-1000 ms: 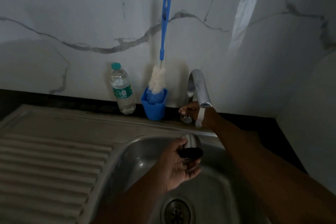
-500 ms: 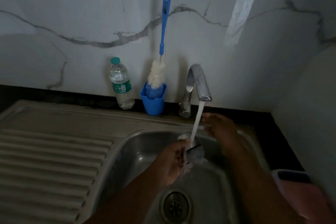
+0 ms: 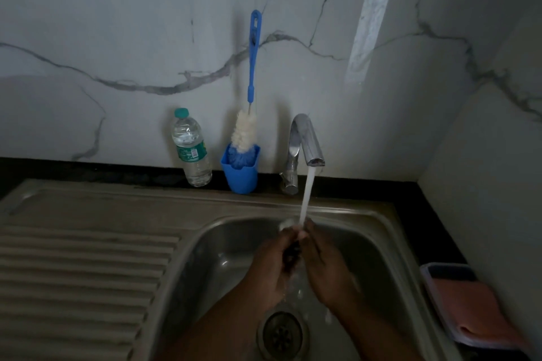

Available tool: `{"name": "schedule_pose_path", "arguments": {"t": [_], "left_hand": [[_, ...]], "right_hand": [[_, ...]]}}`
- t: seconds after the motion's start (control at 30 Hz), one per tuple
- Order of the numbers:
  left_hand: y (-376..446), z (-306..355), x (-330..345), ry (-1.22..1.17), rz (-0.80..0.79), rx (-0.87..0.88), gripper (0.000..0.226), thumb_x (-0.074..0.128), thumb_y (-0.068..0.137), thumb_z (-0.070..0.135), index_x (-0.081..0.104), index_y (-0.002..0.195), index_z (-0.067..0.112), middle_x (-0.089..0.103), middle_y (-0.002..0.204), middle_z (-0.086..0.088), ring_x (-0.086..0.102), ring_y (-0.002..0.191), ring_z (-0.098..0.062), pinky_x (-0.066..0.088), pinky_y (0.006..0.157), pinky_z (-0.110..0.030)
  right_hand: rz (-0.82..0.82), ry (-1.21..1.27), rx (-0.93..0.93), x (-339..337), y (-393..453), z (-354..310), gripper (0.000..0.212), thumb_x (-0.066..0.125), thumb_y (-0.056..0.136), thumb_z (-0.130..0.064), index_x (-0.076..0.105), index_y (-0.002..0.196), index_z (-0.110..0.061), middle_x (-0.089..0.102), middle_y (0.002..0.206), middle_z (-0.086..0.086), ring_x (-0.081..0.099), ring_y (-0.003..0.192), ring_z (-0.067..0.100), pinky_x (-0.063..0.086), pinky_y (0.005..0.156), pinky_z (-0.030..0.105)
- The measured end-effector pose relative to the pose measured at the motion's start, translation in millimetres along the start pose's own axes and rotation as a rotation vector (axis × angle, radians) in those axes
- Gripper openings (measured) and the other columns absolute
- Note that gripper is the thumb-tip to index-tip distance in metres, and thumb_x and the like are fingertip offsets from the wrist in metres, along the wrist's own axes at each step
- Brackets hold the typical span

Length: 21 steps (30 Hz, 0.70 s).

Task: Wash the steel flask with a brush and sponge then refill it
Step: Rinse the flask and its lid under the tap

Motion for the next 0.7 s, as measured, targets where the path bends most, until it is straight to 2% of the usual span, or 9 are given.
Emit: {"name": "schedule_pose_path", "arguments": {"t": [0.1, 0.2, 0.27, 0.3, 0.37, 0.43, 0.53, 0.6, 0.7], "left_hand": [[0, 6, -2, 0.028, 0.007, -0.005, 0.03, 0.062, 0.091, 0.033, 0.072, 0.11, 0.012, 0.074, 0.105, -0.012, 0.071, 0.099, -0.024, 0.054, 0.083, -0.037], [-3, 2, 3, -0.011, -0.009, -0.007, 0.034, 0.066, 0.085, 0.031, 0.071, 0.112, 0.012, 0.074, 0.106, -0.013, 0.07, 0.099, -0.025, 0.054, 0.083, -0.037], [-5, -2, 7, -0.04, -0.02, -0.011, 0.035, 0.064, 0.087, 0.03, 0.068, 0.115, 0.01, 0.074, 0.104, -0.014, 0.071, 0.097, -0.025, 0.054, 0.082, -0.038], [-5, -2, 8, -0.047, -0.024, -0.01, 0.037, 0.062, 0.087, 0.031, 0.067, 0.116, 0.008, 0.074, 0.104, -0.015, 0.071, 0.097, -0.026, 0.054, 0.082, -0.038], [-2, 0, 8, -0.066, -0.035, -0.014, 0.045, 0.058, 0.089, 0.038, 0.065, 0.12, 0.007, 0.072, 0.11, -0.017, 0.07, 0.103, -0.027, 0.053, 0.088, -0.042], [0, -1, 7, -0.127, -0.041, -0.064, 0.047, 0.056, 0.092, 0.041, 0.064, 0.123, 0.008, 0.07, 0.114, -0.019, 0.067, 0.109, -0.03, 0.051, 0.095, -0.045], [1, -8, 7, -0.29, -0.029, -0.192, 0.05, 0.059, 0.091, 0.044, 0.062, 0.124, 0.006, 0.069, 0.115, -0.023, 0.067, 0.106, -0.034, 0.057, 0.081, -0.043], [0, -12, 9, -0.34, -0.069, -0.226, 0.057, 0.06, 0.09, 0.047, 0.06, 0.128, 0.005, 0.066, 0.12, -0.024, 0.066, 0.11, -0.034, 0.056, 0.084, -0.042], [2, -16, 11, -0.355, -0.094, -0.251, 0.055, 0.062, 0.089, 0.045, 0.062, 0.127, 0.004, 0.065, 0.121, -0.024, 0.064, 0.111, -0.033, 0.053, 0.093, -0.042]], "right_hand": [[0.043, -0.11, -0.106, 10, -4, -4, 0.037, 0.034, 0.101, -0.034, 0.043, 0.137, -0.032, 0.046, 0.136, -0.017, 0.046, 0.118, -0.007, 0.038, 0.1, 0.015], [0.116, 0.217, 0.031, 0, -1, -1, 0.029, 0.035, 0.102, -0.031, 0.054, 0.124, -0.032, 0.061, 0.119, -0.013, 0.058, 0.1, -0.007, 0.045, 0.085, 0.015], [0.109, 0.238, 0.067, 1, -3, -3, 0.028, 0.035, 0.1, -0.038, 0.058, 0.113, -0.029, 0.065, 0.107, -0.009, 0.062, 0.09, -0.006, 0.053, 0.086, 0.027], [0.085, 0.157, 0.044, 4, -4, -4, 0.037, 0.034, 0.097, -0.048, 0.055, 0.12, -0.029, 0.062, 0.117, -0.009, 0.06, 0.098, -0.006, 0.051, 0.094, 0.034], [0.023, -0.117, -0.019, 10, -7, -6, 0.063, 0.027, 0.088, -0.067, 0.038, 0.141, -0.034, 0.039, 0.145, -0.012, 0.043, 0.126, 0.002, 0.038, 0.11, 0.04], [-0.018, -0.293, -0.108, 13, -4, -5, 0.056, 0.032, 0.094, -0.055, 0.026, 0.147, -0.038, 0.021, 0.148, -0.019, 0.026, 0.135, 0.003, 0.029, 0.116, 0.036], [0.048, -0.06, -0.071, 1, -5, 8, 0.04, 0.049, 0.096, -0.038, 0.042, 0.135, -0.04, 0.044, 0.135, -0.023, 0.046, 0.123, -0.001, 0.042, 0.1, 0.023], [0.064, 0.193, 0.045, -5, -6, 19, 0.021, 0.054, 0.094, -0.035, 0.059, 0.113, -0.041, 0.067, 0.111, -0.016, 0.063, 0.105, 0.002, 0.048, 0.084, 0.017], [0.118, 0.279, 0.151, -7, -2, 30, 0.017, 0.053, 0.095, -0.035, 0.066, 0.106, -0.035, 0.072, 0.099, -0.01, 0.067, 0.094, 0.004, 0.052, 0.09, 0.03]]}}
Point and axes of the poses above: each hand's wrist, its own y-axis towards the middle knuckle, its own x-axis out of the palm, z = x × y, the point moved 5 cm from there along y, towards the middle knuckle
